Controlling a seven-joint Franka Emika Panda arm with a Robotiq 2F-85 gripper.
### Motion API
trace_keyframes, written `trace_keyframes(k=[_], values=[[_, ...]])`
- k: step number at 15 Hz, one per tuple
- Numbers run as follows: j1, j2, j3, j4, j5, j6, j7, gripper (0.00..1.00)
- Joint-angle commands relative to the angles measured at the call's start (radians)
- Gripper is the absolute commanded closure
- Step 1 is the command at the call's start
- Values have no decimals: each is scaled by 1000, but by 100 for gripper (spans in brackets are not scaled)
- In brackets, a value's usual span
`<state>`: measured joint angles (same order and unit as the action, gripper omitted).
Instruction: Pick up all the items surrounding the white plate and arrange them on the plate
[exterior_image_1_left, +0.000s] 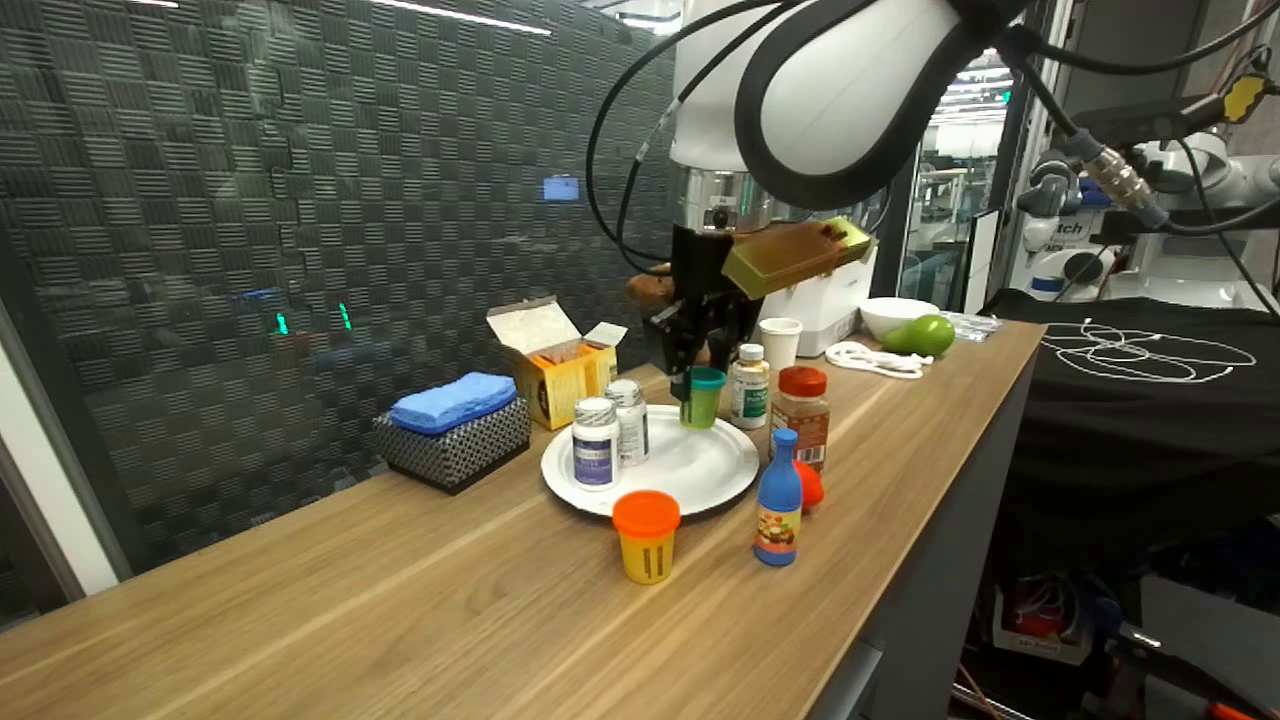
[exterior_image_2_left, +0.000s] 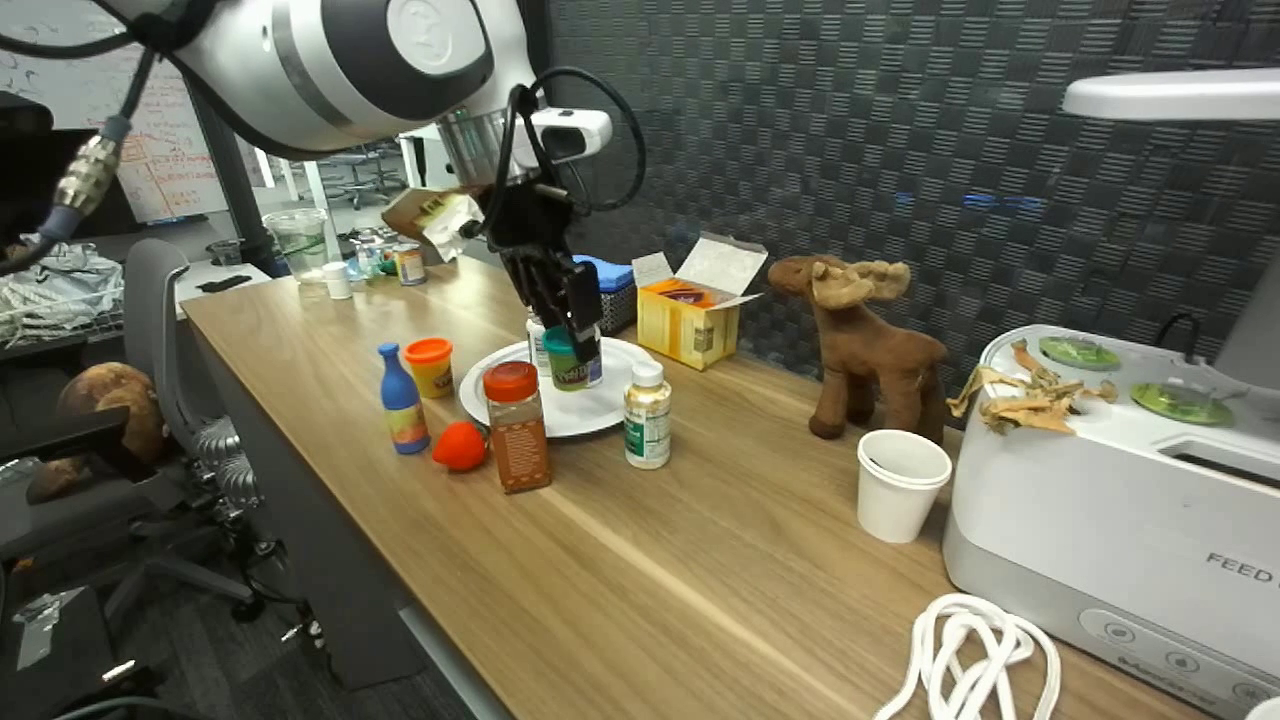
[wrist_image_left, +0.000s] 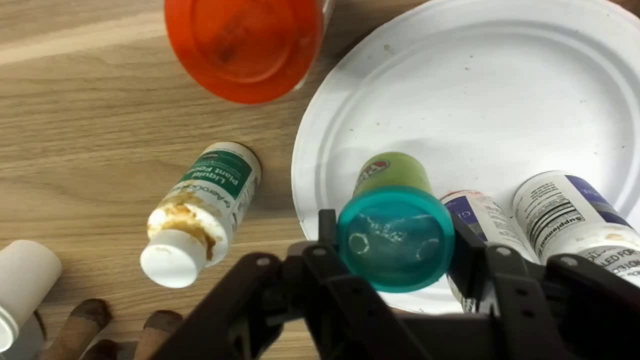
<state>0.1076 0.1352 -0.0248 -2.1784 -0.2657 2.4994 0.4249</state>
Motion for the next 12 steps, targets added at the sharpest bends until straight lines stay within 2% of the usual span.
trace_keyframes(k=[1,7,12], values=[[0,28,-5,32,-40,22,71,72],[13,103,-21,111,-63,15,131,72],[16,141,-22,154,-25,20,127,72]])
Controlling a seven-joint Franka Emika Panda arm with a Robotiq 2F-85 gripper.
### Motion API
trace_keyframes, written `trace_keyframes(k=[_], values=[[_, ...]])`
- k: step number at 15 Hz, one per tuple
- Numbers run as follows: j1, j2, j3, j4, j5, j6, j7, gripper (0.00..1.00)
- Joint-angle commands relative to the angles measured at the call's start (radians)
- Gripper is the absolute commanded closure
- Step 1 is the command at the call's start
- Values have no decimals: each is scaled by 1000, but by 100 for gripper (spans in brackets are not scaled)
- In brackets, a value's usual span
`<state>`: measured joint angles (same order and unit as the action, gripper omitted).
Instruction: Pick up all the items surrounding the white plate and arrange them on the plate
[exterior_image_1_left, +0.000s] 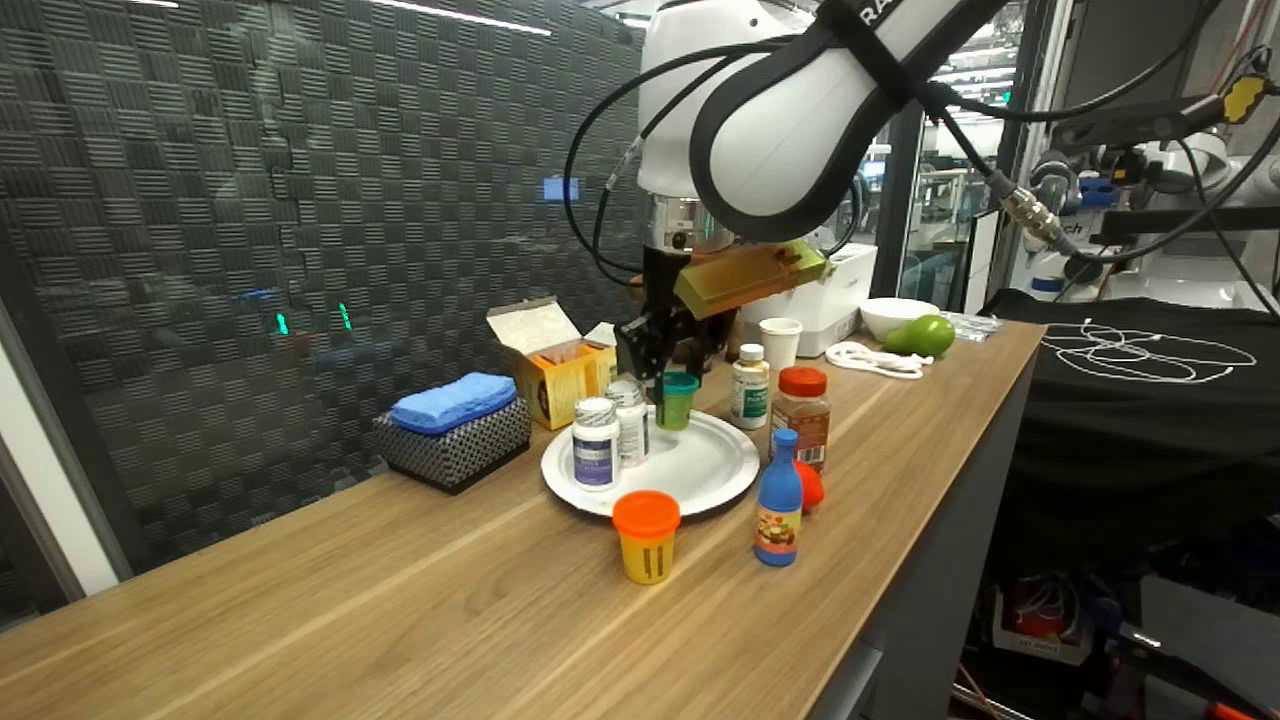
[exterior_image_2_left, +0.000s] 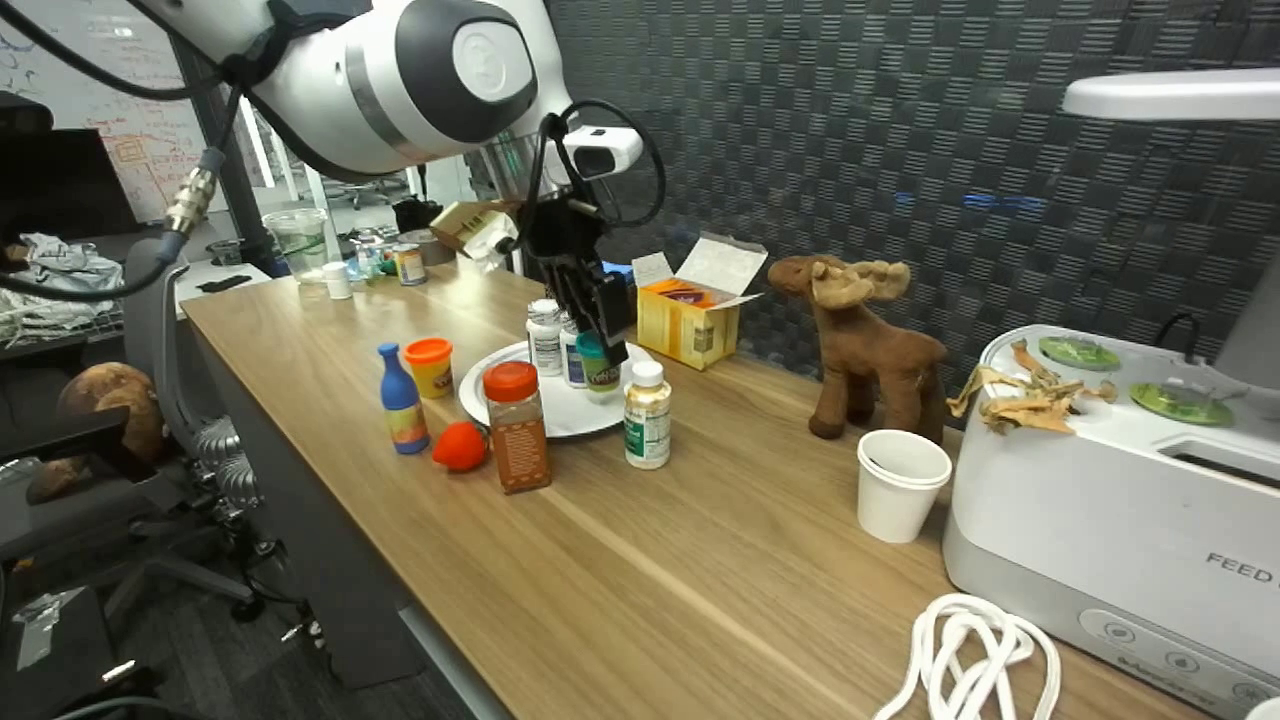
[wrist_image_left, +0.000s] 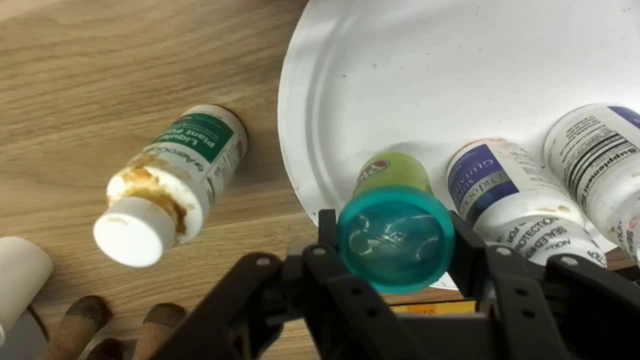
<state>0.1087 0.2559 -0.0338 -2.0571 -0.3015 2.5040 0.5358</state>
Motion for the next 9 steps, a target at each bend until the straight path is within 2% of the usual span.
trace_keyframes(k=[1,4,5,7,9], values=[[17,20,-14,30,9,14,17,72],[17,9,-12,17,14,18,16,72],[18,7,-12,16,15,17,15,26],[20,2,-11,14,16,19,18,16],[22,0,-12,14,13,20,22,2]])
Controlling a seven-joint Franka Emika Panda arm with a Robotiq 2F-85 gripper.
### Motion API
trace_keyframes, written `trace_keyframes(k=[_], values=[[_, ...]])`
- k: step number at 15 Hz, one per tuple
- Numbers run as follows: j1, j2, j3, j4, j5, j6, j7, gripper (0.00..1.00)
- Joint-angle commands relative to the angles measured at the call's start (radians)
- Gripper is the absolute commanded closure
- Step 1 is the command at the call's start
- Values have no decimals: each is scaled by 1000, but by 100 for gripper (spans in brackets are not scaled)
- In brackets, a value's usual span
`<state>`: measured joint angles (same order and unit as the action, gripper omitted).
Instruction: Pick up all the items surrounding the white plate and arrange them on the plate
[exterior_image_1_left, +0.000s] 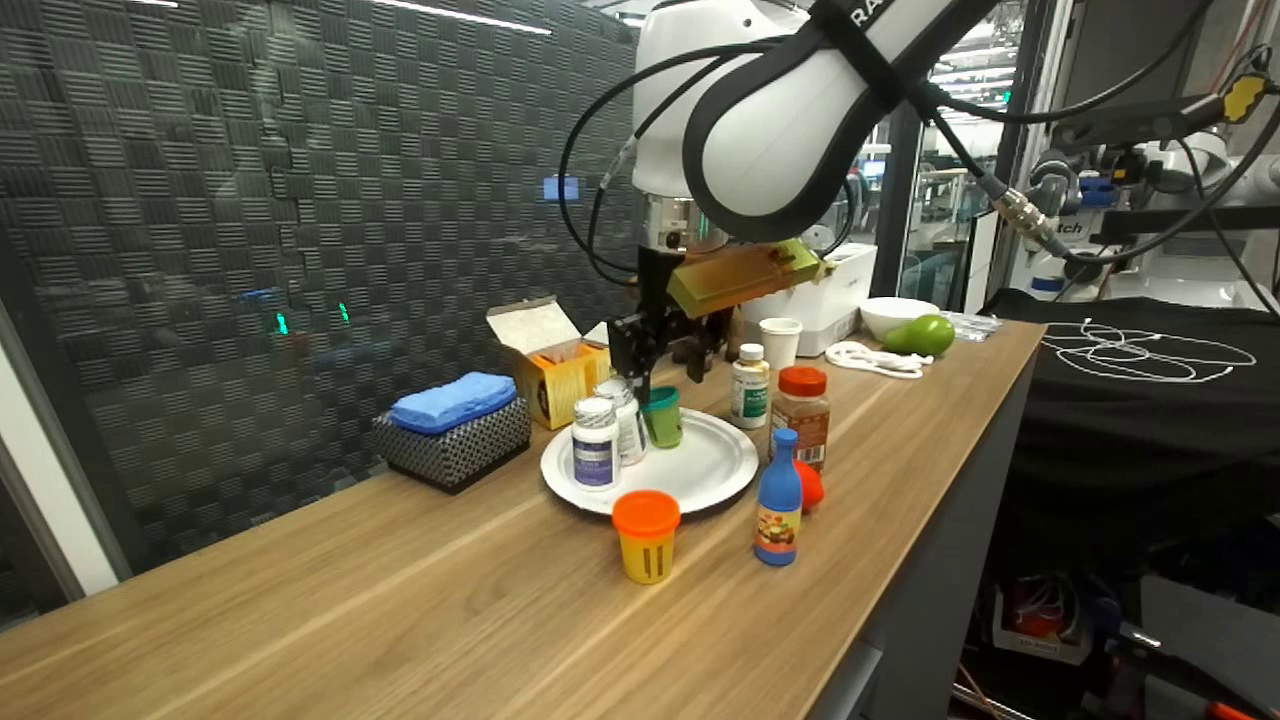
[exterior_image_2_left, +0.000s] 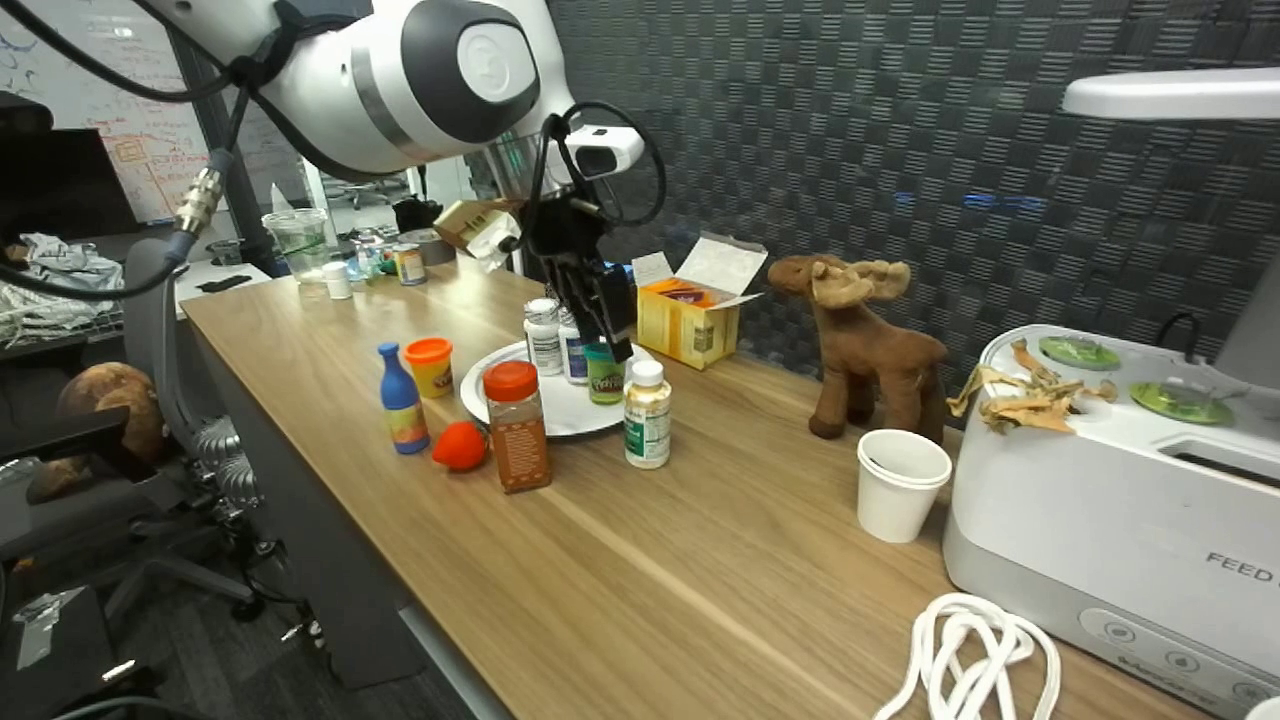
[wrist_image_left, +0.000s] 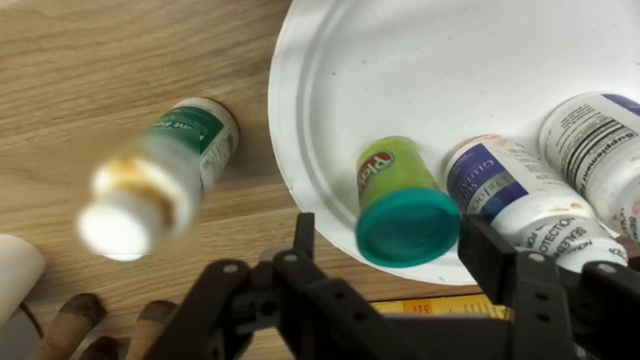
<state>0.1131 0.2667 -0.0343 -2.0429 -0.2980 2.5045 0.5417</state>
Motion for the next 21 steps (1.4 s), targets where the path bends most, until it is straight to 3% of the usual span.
trace_keyframes(k=[1,12,19,21], values=[[19,-11,-11,0,9,19,17,0],[20,-61,-30,11,-18,12,64,0],[7,-186,-36,-7,-138,-171,188,0],[-11,-221,-24,-27,-127,-221,200,0]])
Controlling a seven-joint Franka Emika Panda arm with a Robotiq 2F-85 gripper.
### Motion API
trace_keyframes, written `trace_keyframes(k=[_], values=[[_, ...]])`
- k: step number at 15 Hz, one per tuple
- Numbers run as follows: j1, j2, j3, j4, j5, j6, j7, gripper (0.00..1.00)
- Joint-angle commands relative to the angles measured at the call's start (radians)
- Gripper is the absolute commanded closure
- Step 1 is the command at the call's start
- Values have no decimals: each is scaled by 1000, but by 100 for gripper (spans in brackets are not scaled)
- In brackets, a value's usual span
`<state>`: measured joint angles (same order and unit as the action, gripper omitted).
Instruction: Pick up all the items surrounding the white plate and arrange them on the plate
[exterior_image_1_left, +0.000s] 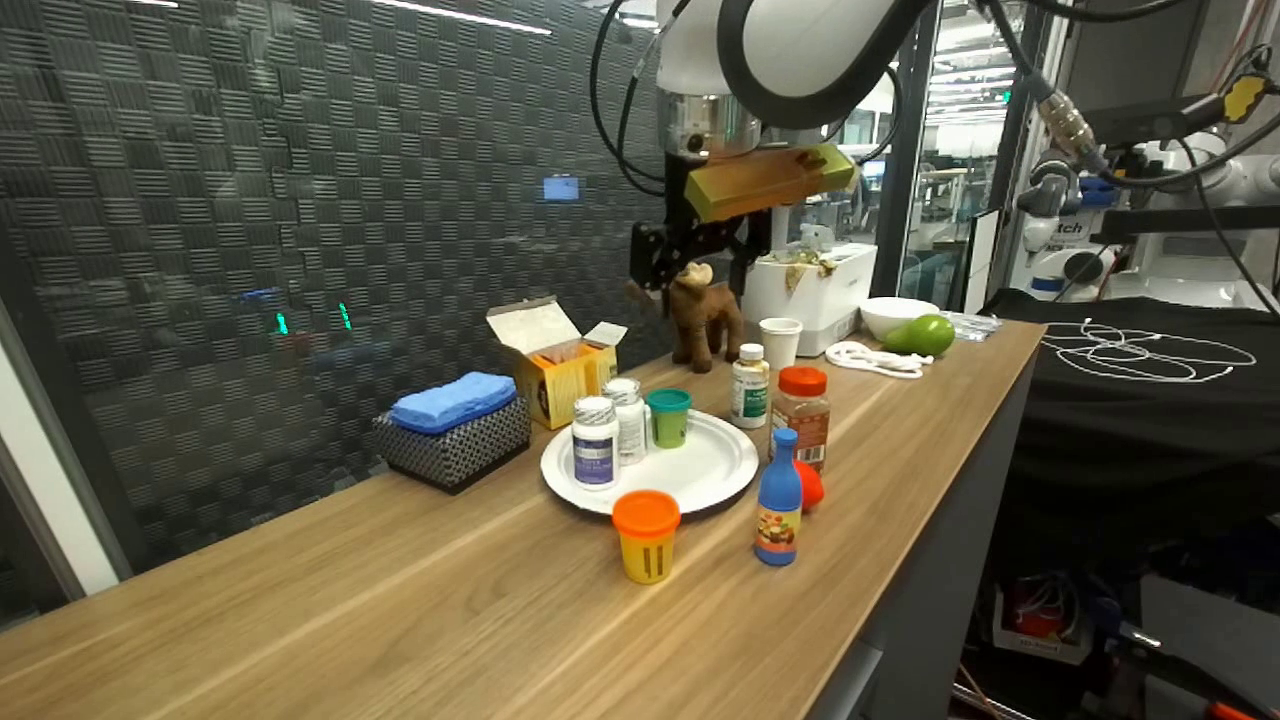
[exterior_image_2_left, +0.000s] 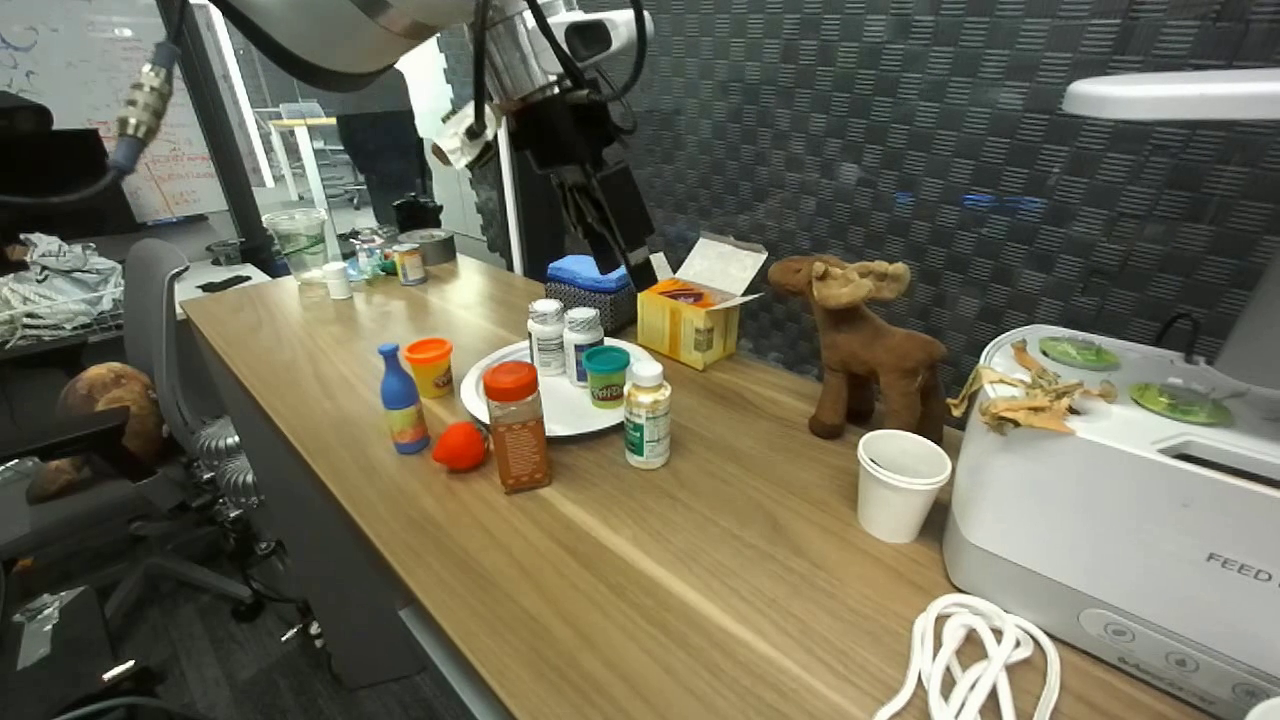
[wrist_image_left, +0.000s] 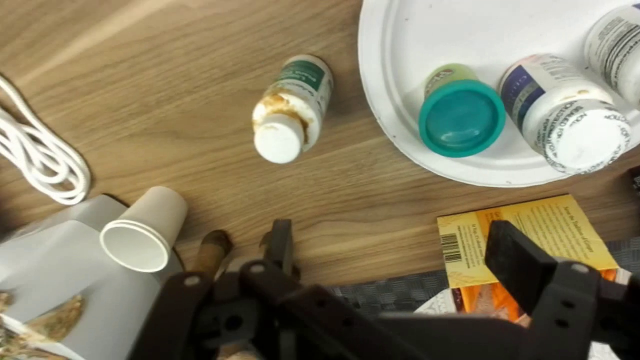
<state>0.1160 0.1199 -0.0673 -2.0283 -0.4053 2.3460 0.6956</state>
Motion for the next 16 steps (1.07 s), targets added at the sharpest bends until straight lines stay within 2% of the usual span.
trace_keyframes(k=[1,3,9,16], values=[[-22,-88,14,-54,-4,-81,48,0],[-37,-104,20,-81,29,-83,37,0],[-80,-77,15,-135,130,5,28,0],[-107,-14,0,-107,130,44,31,0]])
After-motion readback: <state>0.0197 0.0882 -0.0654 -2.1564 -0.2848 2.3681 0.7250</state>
